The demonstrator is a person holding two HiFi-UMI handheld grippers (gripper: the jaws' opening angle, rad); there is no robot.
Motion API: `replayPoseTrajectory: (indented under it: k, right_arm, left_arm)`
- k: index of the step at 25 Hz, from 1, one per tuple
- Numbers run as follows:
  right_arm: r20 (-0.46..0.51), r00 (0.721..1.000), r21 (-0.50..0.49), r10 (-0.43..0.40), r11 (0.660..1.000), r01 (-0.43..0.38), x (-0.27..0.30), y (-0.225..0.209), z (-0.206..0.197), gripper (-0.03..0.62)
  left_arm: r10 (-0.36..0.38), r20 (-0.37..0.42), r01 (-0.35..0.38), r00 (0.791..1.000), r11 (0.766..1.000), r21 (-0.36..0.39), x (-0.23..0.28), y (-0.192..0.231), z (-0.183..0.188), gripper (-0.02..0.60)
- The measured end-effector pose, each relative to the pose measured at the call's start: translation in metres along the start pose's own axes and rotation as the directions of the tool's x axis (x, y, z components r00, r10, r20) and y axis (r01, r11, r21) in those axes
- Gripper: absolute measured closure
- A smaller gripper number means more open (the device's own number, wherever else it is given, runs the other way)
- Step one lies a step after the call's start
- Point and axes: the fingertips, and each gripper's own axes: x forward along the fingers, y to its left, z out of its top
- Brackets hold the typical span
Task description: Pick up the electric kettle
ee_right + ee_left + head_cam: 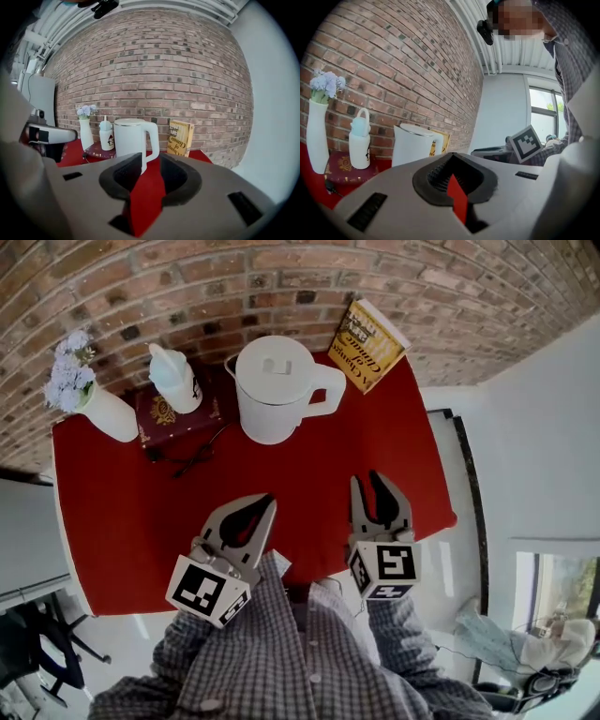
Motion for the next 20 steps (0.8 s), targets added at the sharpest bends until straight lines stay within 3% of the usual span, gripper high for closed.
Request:
replayPoseTrajectory:
  k: [6, 20]
  right_arm:
    - [0.002, 1.0, -0.053, 0.027, 0.998, -0.027, 0.054, 0.005, 0.007, 0.43]
    - [-0.027, 1.0, -0.102, 0.002, 0.995, -0.004, 0.152, -0.006, 0.019, 0.416]
  left_arm:
    - [0.08, -0.006, -0.081, 0.997, 0.997, -0.017, -0.015, 0.018, -0.006, 0.581]
    - [0.254, -0.025, -0.255, 0.967, 0.965, -0.055, -0.034, 0.037, -0.024, 0.58]
